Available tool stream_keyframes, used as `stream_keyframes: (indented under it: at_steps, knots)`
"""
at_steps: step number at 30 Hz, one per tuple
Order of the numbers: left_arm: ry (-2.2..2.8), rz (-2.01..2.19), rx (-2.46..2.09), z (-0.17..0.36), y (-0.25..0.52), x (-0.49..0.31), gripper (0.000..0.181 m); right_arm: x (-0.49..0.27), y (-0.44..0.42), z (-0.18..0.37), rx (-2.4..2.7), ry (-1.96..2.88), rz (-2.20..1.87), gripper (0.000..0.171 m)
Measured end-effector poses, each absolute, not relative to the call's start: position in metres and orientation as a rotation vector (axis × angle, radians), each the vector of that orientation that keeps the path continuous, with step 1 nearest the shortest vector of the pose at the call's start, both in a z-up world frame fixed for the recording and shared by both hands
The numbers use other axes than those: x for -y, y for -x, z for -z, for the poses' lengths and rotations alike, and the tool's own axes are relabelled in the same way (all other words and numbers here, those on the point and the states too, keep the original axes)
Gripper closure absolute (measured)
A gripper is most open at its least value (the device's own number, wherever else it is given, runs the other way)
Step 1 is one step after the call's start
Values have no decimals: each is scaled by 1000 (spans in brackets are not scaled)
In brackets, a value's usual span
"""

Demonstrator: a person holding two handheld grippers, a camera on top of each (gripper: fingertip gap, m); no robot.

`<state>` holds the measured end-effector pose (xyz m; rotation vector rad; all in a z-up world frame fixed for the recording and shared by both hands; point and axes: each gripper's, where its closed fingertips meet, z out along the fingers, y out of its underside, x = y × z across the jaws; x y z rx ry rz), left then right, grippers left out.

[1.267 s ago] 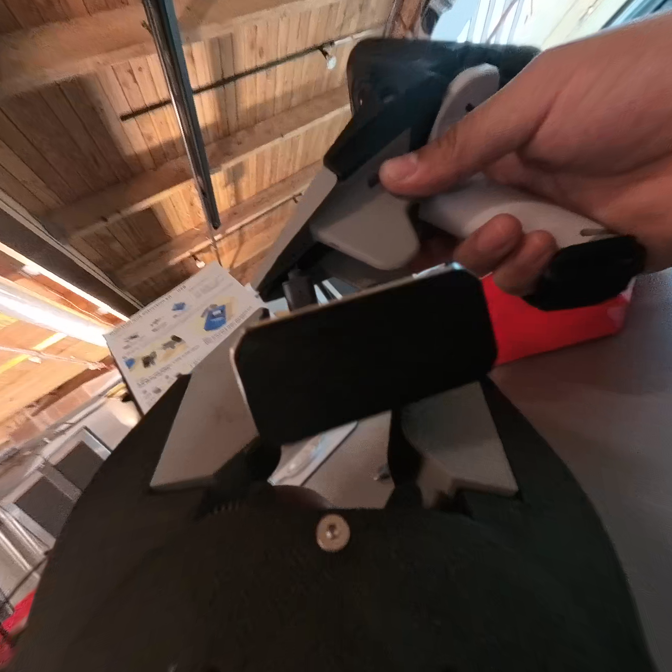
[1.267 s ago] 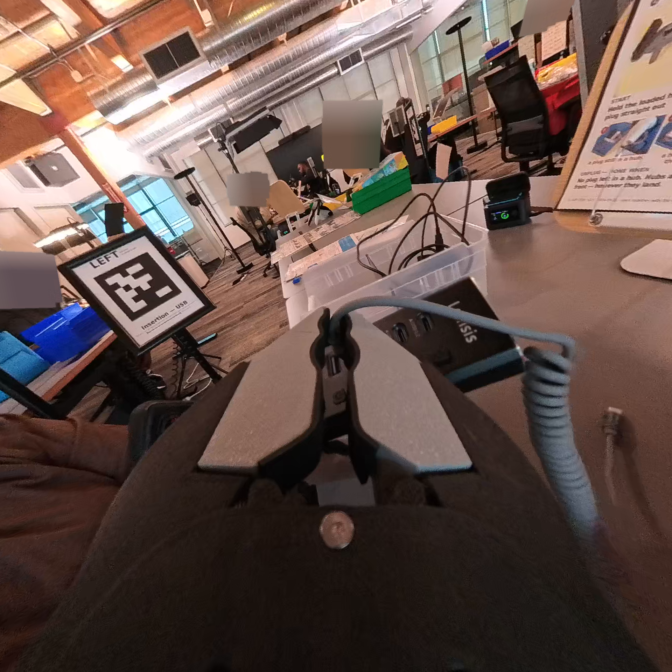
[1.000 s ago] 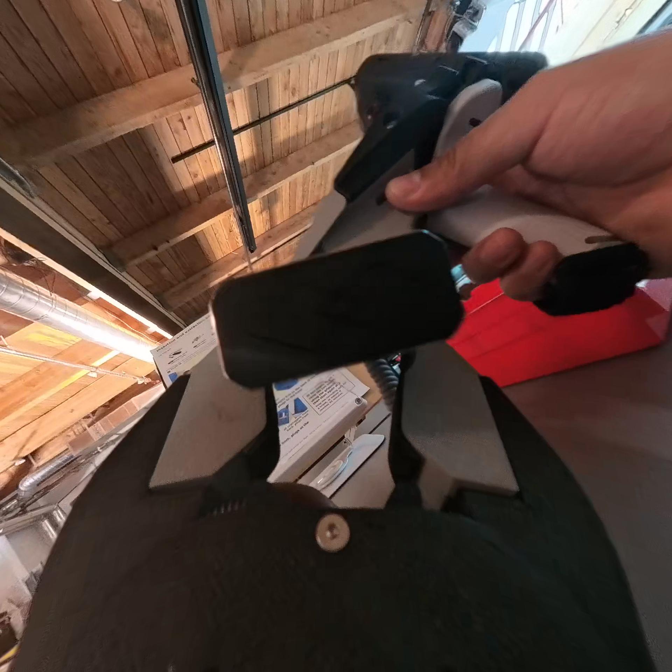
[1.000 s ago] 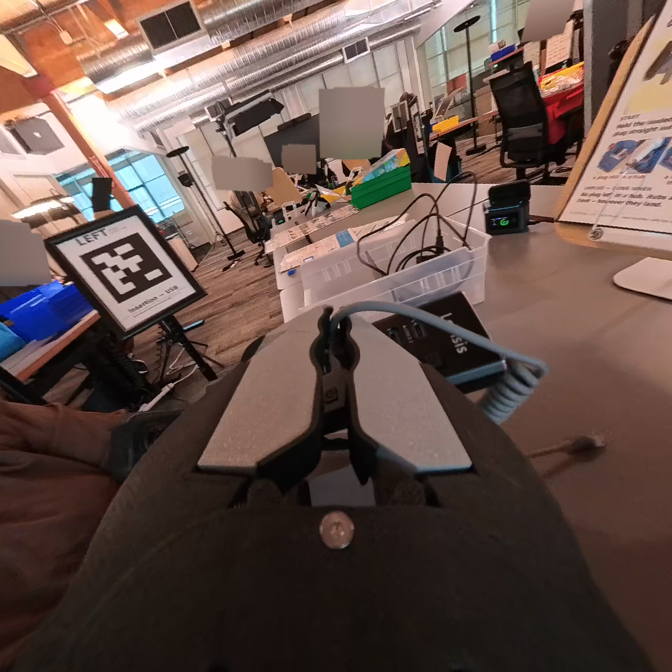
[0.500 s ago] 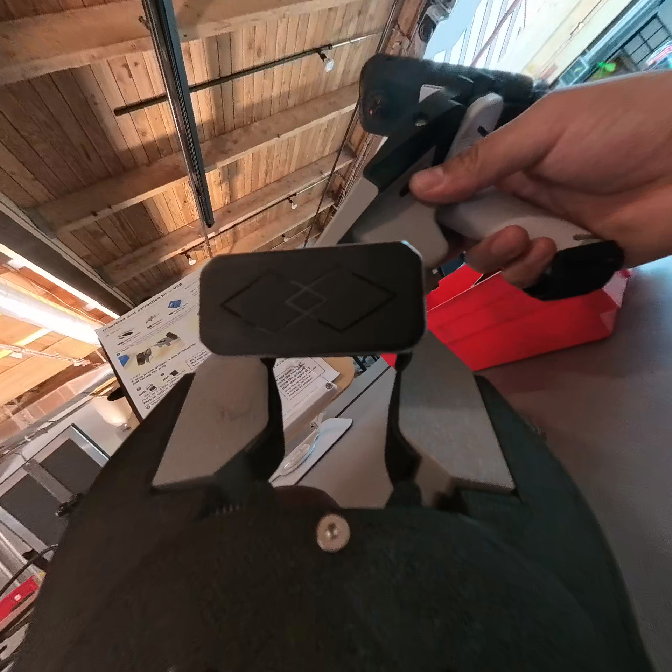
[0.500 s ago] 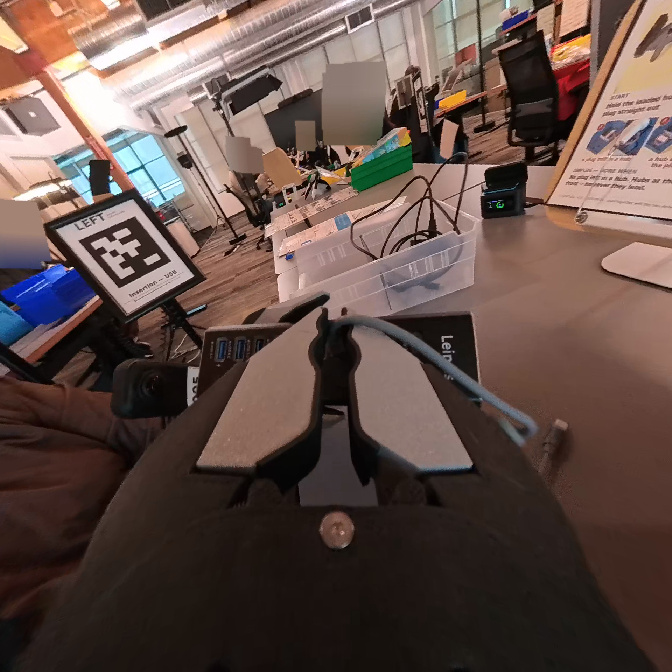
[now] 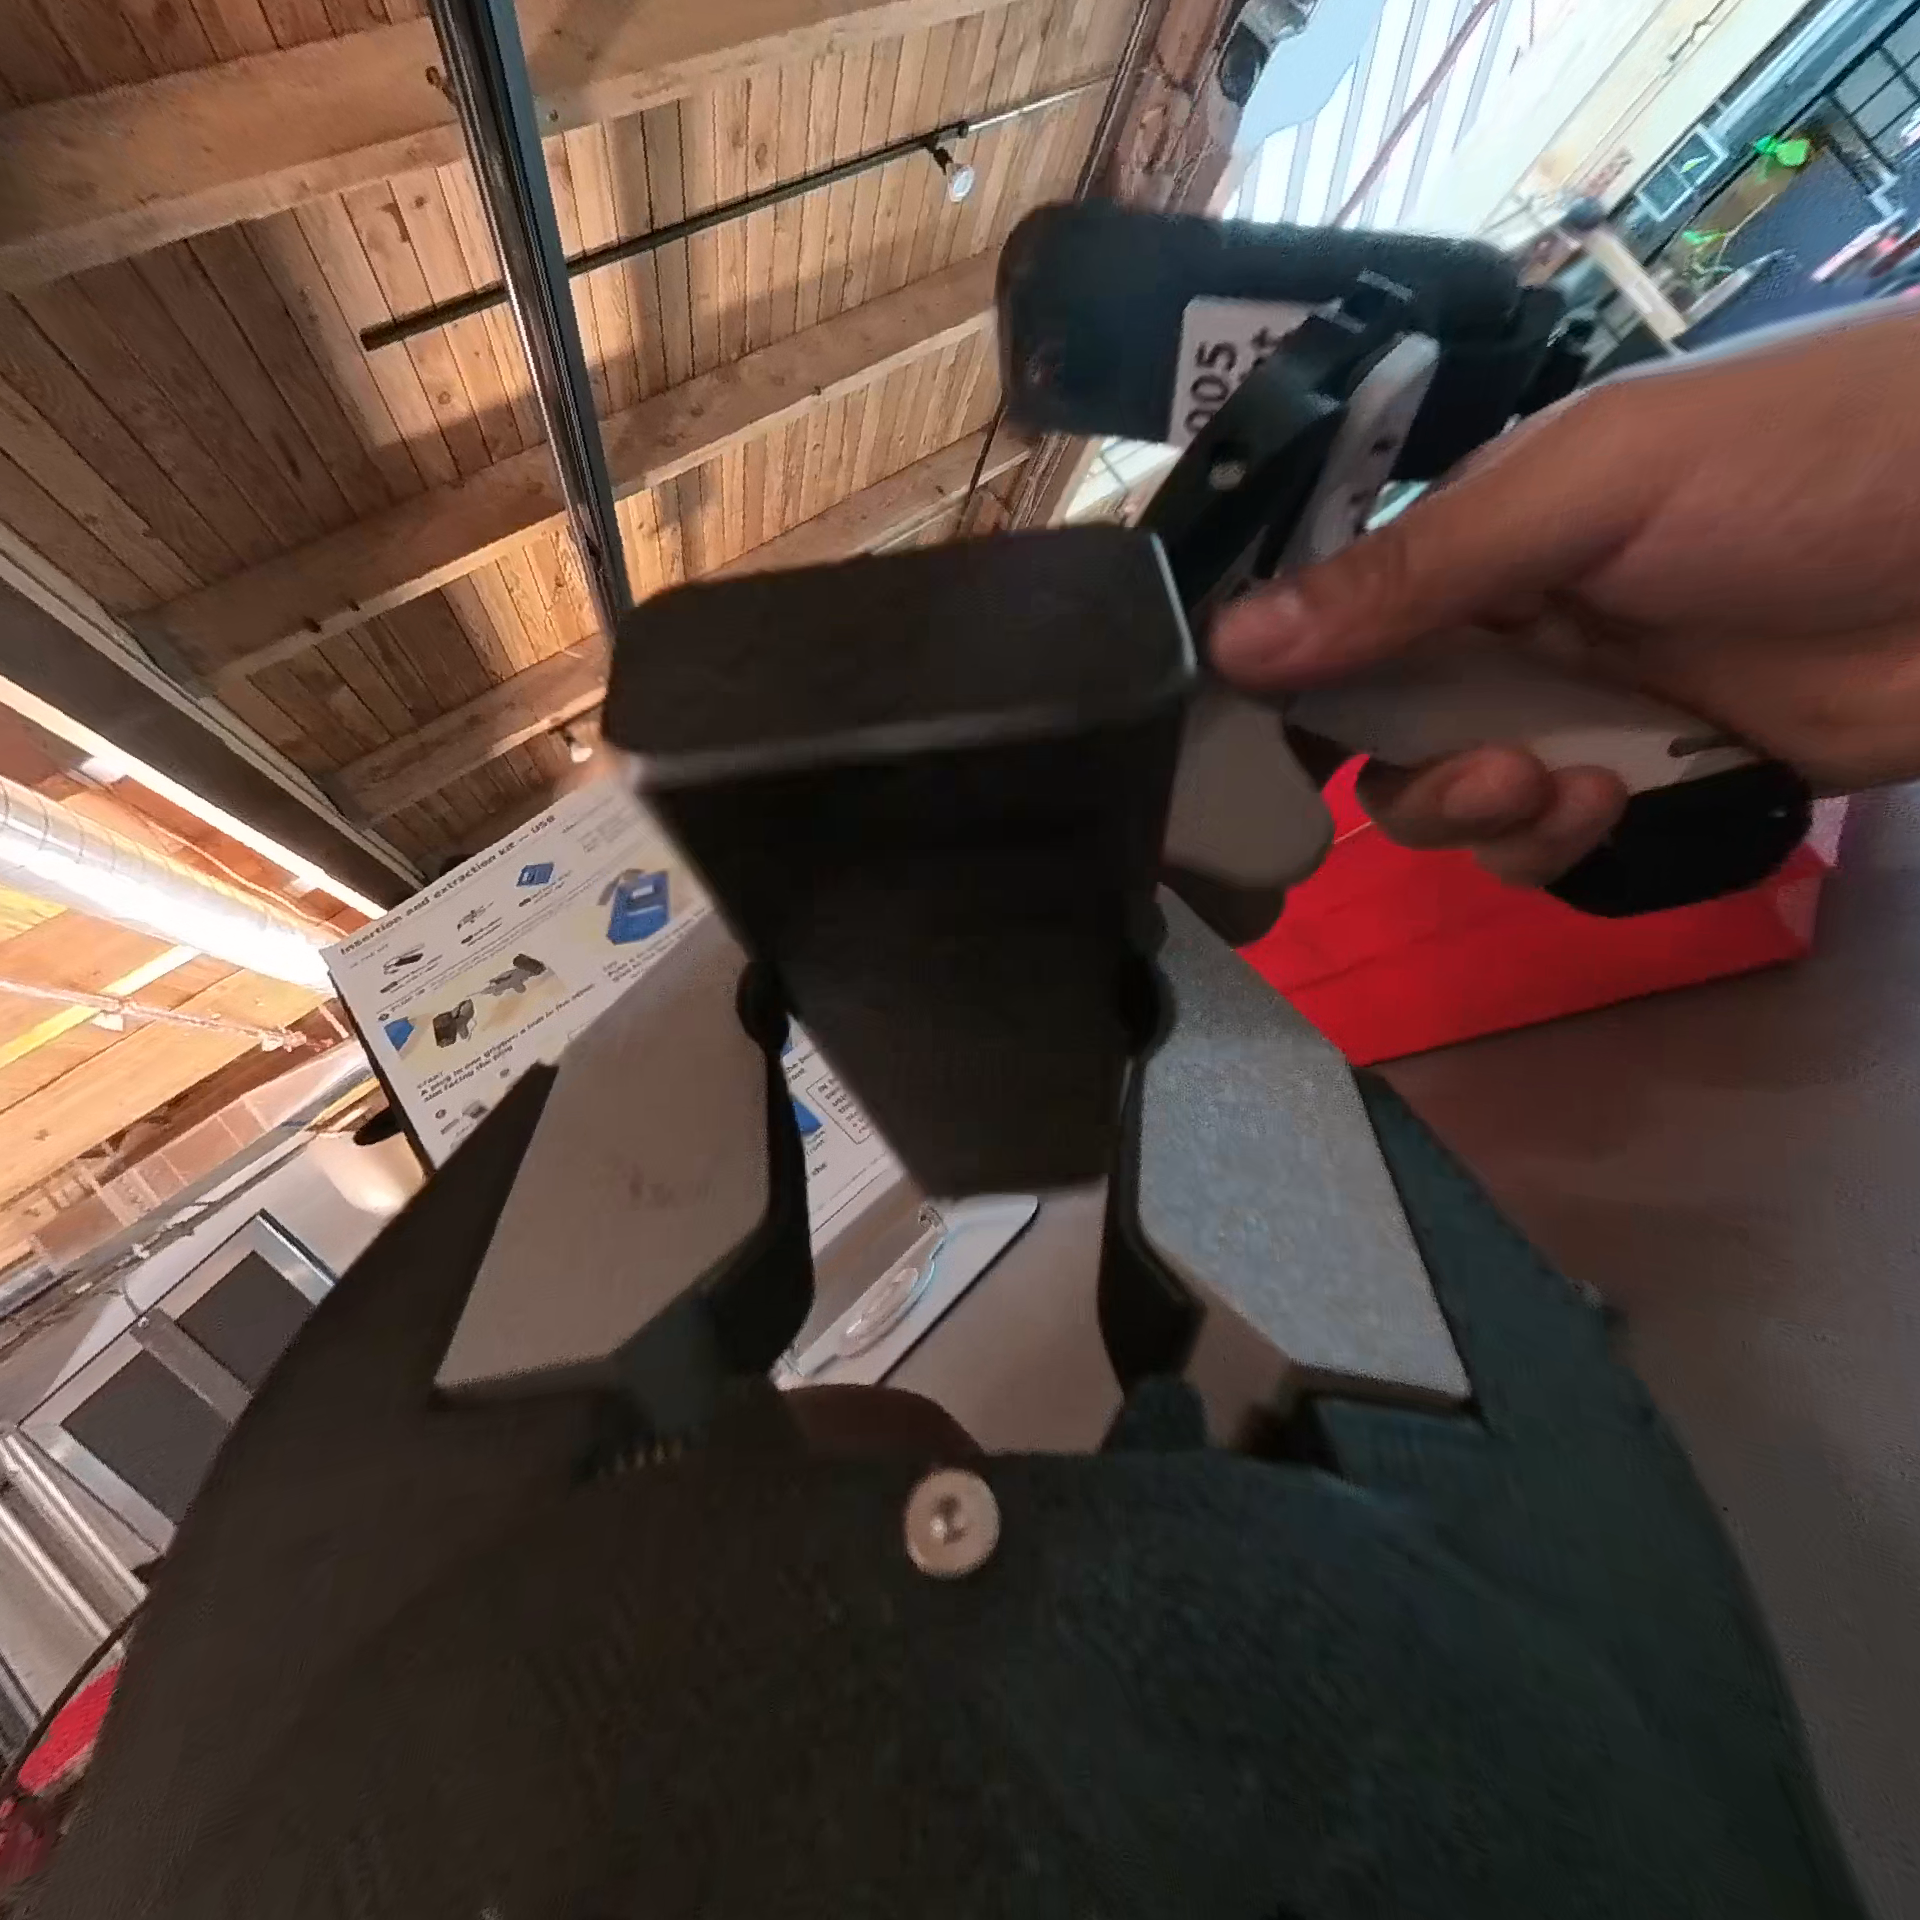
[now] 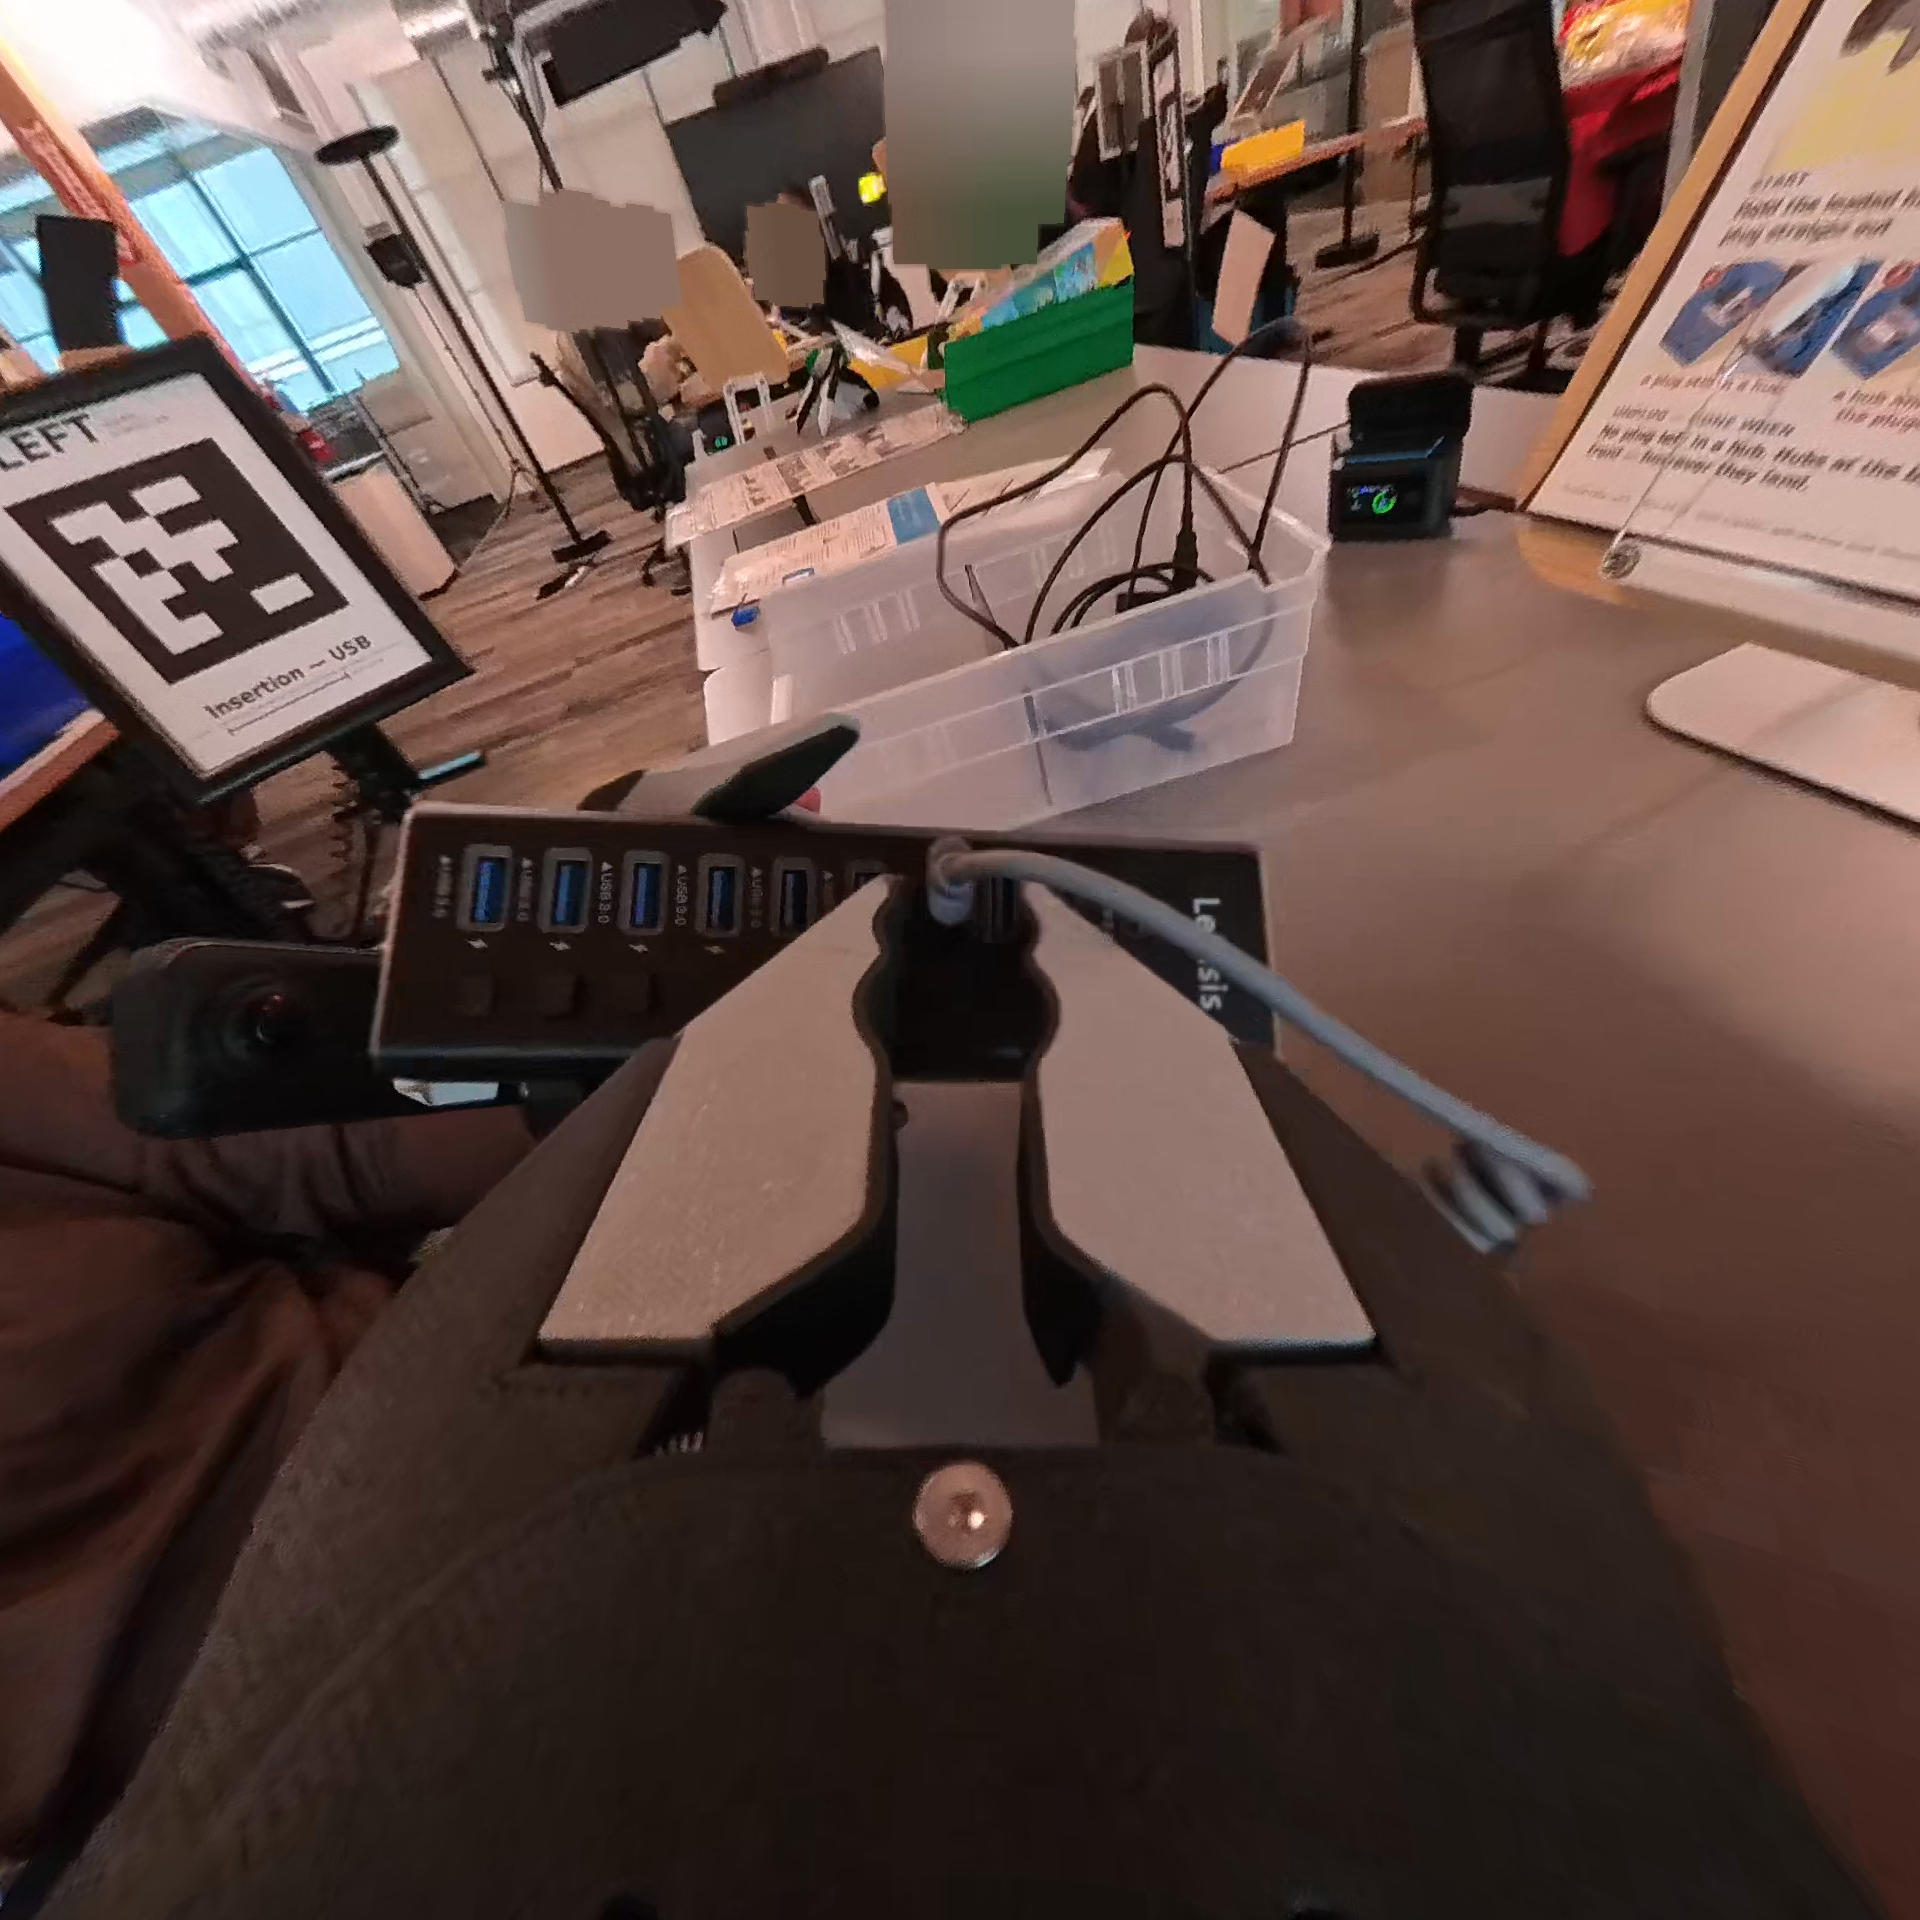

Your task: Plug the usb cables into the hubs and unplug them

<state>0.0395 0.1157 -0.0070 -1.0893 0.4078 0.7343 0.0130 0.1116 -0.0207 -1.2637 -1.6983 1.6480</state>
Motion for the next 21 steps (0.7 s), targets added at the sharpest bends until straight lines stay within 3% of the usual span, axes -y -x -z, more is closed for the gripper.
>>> stream_keyframes:
  at_steps: [12, 21]
  knots:
    - [1197, -627, -339, 23, -23, -131, 115, -130, -3, 32, 1537, 1399, -1909, 166]
    - [1284, -522, -286, 35, -15, -140, 116, -141, -3, 33, 1489, 1429, -1835, 166]
